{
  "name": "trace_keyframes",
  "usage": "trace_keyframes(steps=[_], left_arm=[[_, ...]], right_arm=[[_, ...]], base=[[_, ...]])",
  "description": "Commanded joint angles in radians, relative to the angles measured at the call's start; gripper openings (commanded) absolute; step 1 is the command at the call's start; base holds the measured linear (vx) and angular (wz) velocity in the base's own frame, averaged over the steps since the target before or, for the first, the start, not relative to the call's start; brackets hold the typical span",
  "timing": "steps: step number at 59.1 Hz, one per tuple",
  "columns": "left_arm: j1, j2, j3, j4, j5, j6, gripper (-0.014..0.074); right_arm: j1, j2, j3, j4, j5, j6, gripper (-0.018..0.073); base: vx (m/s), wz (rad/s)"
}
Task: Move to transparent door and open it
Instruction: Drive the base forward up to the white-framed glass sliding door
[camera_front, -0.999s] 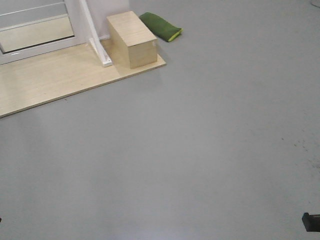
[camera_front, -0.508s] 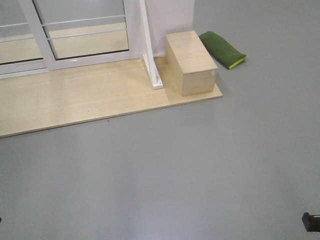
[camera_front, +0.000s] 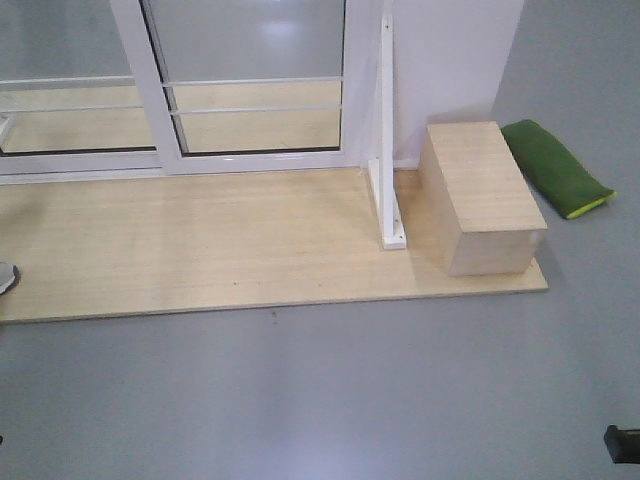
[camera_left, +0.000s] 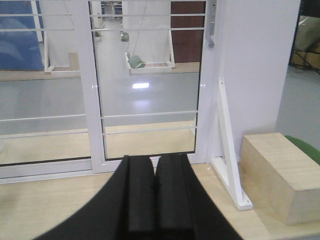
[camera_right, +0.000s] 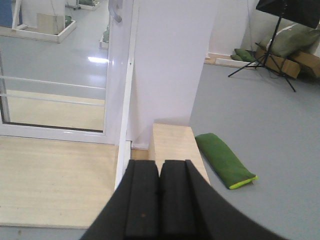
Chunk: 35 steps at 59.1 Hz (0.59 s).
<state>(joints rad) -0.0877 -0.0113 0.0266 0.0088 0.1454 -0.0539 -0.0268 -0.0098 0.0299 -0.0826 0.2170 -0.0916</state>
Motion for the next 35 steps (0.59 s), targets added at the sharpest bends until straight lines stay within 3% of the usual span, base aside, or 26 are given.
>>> trace_keyframes(steps=[1, 35], left_arm=[[-0.003, -0.003, 0.029, -0.009, -0.084, -0.007, -0.0006], [-0.003, -0.003, 0.029, -0.009, -0.084, -0.007, -0.0006]], right_arm=[[-0.004, -0.014, 0.015, -0.009, -0.087, -0.002, -0.0008], [-0.004, -0.014, 0.015, -0.009, -0.087, -0.002, -0.0008]], base=[[0.62, 0.23], [0.59, 0.16]])
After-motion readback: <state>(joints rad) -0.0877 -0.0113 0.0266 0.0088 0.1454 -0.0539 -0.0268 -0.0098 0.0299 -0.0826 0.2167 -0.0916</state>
